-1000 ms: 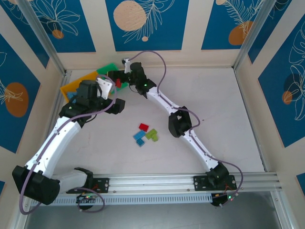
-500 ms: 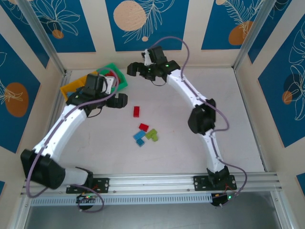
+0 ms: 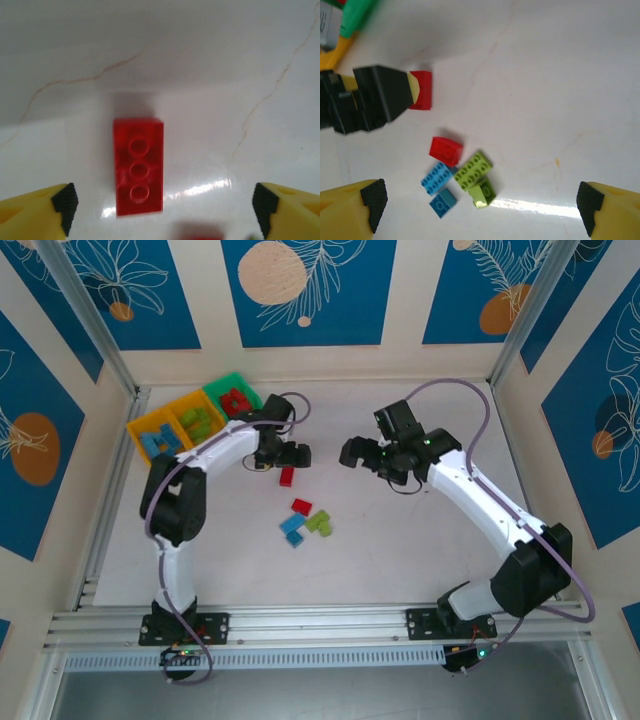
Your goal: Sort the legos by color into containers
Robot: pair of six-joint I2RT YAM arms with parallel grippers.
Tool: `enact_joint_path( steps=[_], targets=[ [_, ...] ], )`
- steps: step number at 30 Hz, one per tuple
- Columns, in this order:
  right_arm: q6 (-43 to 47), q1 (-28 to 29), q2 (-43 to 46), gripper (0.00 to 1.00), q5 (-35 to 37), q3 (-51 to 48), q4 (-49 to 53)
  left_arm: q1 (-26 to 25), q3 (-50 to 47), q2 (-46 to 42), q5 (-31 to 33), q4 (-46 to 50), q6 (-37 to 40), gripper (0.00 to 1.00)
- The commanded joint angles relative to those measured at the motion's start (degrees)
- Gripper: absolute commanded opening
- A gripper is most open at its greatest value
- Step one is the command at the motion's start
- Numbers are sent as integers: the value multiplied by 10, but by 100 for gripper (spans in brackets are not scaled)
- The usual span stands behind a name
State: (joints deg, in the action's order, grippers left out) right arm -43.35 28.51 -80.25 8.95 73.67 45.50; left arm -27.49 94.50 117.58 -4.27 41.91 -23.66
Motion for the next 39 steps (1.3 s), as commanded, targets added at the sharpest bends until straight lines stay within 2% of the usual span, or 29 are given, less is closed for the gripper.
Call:
enact_joint_path(
  steps=[1, 4, 7, 11, 15, 20, 25, 29, 31, 34, 35, 39],
  targets=[
    [-16, -4, 24, 100, 5, -13, 11, -1, 45, 49, 33, 55, 20, 84],
    [-10, -6, 26, 99, 5, -10, 19, -1, 49, 68, 51, 60, 31, 75],
    [-8, -8, 22, 100, 3, -6, 17, -1, 51, 74, 41, 60, 44, 62],
    [-7, -8, 9, 100, -8, 19, 24, 2, 48, 55, 40, 57, 45, 37],
    [-10, -8, 8, 100, -9, 32, 19, 24, 73, 24, 25, 63, 45, 28],
    [-16, -7, 14, 100, -10, 30, 13, 76, 162, 10, 46, 76, 61, 28],
    [-18, -7, 17, 100, -7, 24, 13, 145, 318, 92, 74, 99, 62, 30],
    [-16, -7, 21, 100, 4, 26, 19, 177, 426, 165, 89, 99, 60, 33],
    [-14, -7, 22, 100, 5, 27, 19, 187, 482, 200, 83, 100, 62, 42],
    [-12, -5, 26, 99, 5, 30, 20, 194, 534, 227, 80, 99, 74, 67],
    [-11, -5, 27, 99, 5, 31, 20, 194, 537, 226, 79, 98, 79, 71],
    [-12, -3, 30, 100, 10, 27, 20, 192, 515, 183, 43, 122, 69, 73]
  ],
)
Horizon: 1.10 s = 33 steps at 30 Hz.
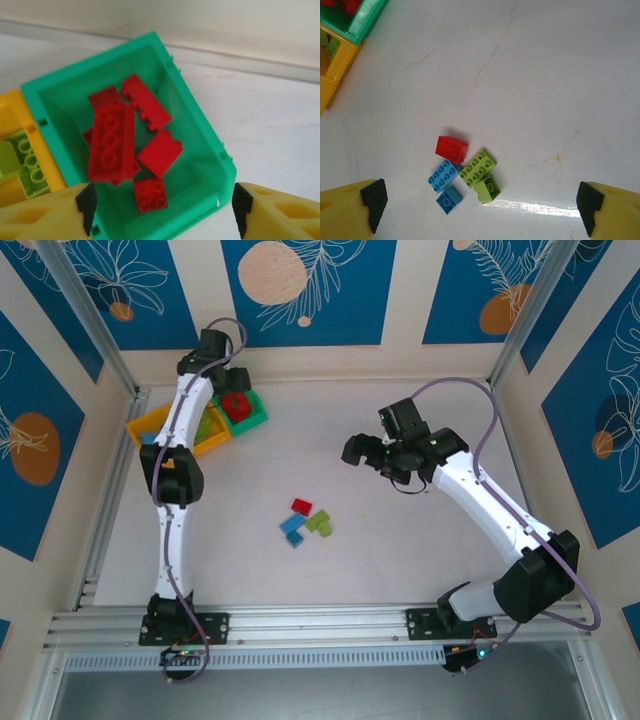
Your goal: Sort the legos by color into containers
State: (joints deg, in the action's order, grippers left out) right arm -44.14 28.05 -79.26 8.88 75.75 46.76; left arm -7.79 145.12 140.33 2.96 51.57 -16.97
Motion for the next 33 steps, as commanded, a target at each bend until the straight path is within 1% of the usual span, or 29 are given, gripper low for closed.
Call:
enact_joint_path(
  steps=[1, 2, 4, 7, 9, 11, 12, 13, 15, 16, 19, 23, 24, 26, 30, 33],
  targets=[
    [-6, 2, 20, 100, 10, 3, 6, -7, -15, -63, -43, 27, -4, 73],
    [-8, 2, 20, 99, 8, 0, 3, -12, -55, -93, -55, 23, -9, 73],
    [-10, 3, 17, 99, 4, -5, -3, -28, -167, -166, -82, -2, -16, 73],
    [-1, 3, 13, 99, 5, -11, -2, -68, -340, -279, -113, -53, -13, 73],
    [8, 1, 12, 100, 20, -23, 7, -110, -439, -360, -108, -74, -15, 73],
    [6, -5, 12, 99, 31, -39, 19, -154, -516, -410, -96, -75, -24, 73],
    [5, -11, 14, 99, 24, -47, 21, -177, -558, -433, -93, -78, -28, 73],
    [5, -19, 17, 100, 3, -59, 18, -198, -590, -449, -91, -80, -28, 73],
    [13, -32, 34, 99, -61, -86, -10, -237, -633, -468, -85, -75, -21, 74],
    [17, -36, 49, 100, -96, -102, -29, -253, -650, -471, -83, -69, -19, 74],
    [37, -33, 94, 99, -149, -128, -38, -280, -690, -470, -95, -75, -20, 77],
    [67, -9, 183, 99, -164, -157, -41, -297, -709, -439, -92, -90, -12, 94],
    [74, 1, 207, 99, -164, -159, -41, -299, -706, -428, -90, -93, -10, 97],
    [82, 15, 234, 99, -151, -151, -29, -302, -699, -404, -83, -102, -3, 100],
    [87, 37, 241, 100, -128, -112, 12, -310, -672, -352, -88, -111, 17, 100],
    [85, 54, 232, 100, -101, -94, 33, -313, -661, -313, -75, -119, 14, 98]
  ],
)
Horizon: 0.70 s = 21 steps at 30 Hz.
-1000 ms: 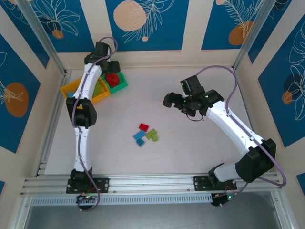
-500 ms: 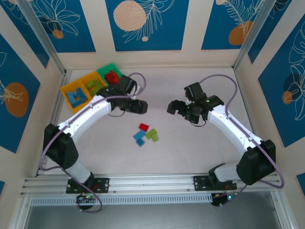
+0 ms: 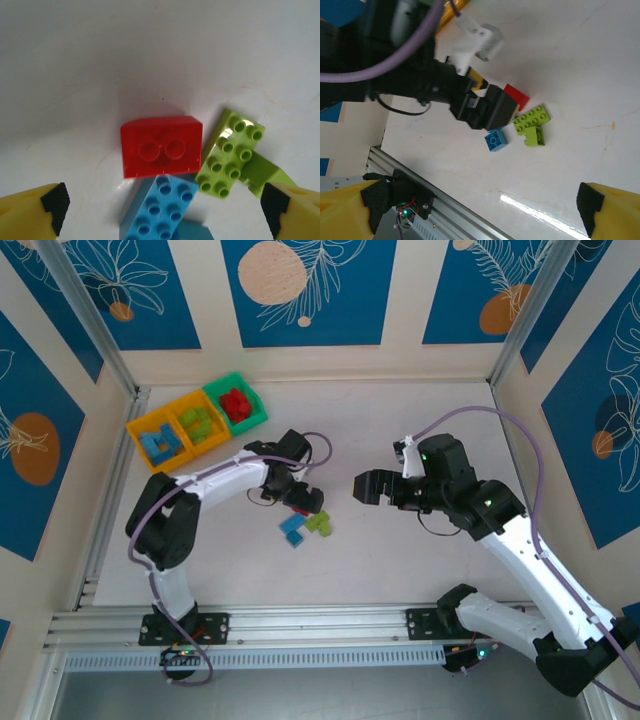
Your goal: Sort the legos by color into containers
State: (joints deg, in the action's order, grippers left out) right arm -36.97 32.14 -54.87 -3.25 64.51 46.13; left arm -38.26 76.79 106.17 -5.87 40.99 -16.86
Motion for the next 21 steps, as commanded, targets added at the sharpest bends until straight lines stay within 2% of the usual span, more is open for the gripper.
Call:
enact_joint_path(
  steps=[1, 5, 9, 14, 21],
  targets=[
    [13, 15, -16, 100, 29, 20, 45, -8, 25, 41, 21, -18, 12, 96],
    [4, 18, -24, 100, 46, 21, 45, -8, 42, 79, 21, -18, 12, 83],
    [-5, 19, -25, 100, 54, 22, 41, -8, 36, 87, 10, -19, 10, 66],
    [-6, 20, -34, 100, 51, 26, 38, -7, 30, 94, -2, -20, 9, 51],
    [-13, 24, -52, 100, 63, 53, 32, 23, 30, 36, 1, -26, 4, 45]
  ],
)
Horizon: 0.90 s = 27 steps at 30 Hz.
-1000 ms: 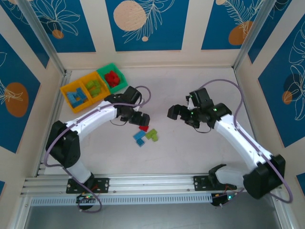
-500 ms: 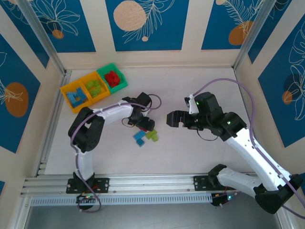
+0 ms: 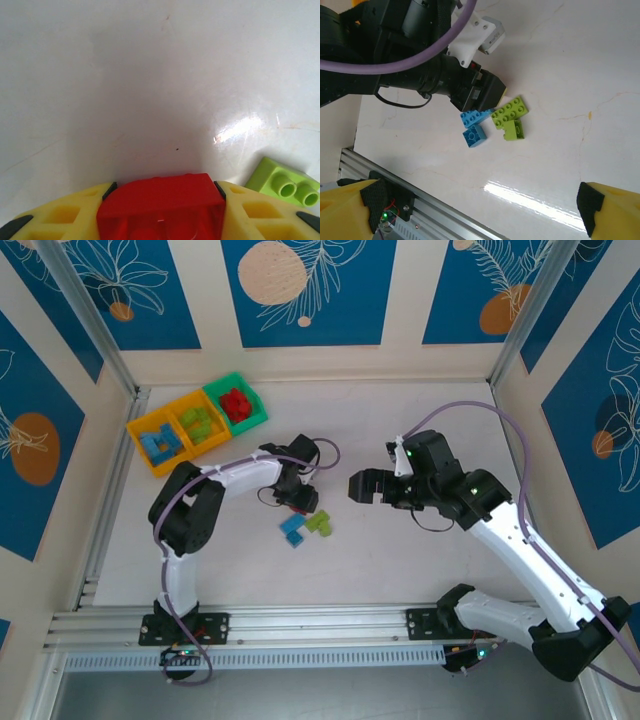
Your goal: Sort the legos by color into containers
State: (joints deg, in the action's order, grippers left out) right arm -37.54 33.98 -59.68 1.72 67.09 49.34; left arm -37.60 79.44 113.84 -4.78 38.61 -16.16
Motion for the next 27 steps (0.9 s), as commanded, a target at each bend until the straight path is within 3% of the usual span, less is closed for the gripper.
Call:
enact_joint_path(
  steps=[1, 7, 12, 17, 20, 23, 27],
  targets=[
    [-7, 6, -8, 100, 19, 32, -2, 24, 12, -49, -2, 1, 1, 45],
    [6, 8, -43, 100, 58, 72, -52, 123, 129, -34, -1, 16, 14, 45],
    [29, 8, -84, 100, 51, 114, -74, 204, 293, 56, 18, 37, 12, 45],
    [30, 8, -99, 100, 48, 127, -83, 253, 451, 162, 65, 72, -3, 46],
    [33, 8, -100, 100, 46, 130, -86, 275, 525, 217, 68, 87, -6, 53],
    [49, 9, -106, 100, 37, 140, -85, 287, 619, 261, 39, 139, 2, 71],
    [66, 8, -117, 100, 37, 138, -89, 285, 597, 224, 0, 143, 7, 75]
  ],
)
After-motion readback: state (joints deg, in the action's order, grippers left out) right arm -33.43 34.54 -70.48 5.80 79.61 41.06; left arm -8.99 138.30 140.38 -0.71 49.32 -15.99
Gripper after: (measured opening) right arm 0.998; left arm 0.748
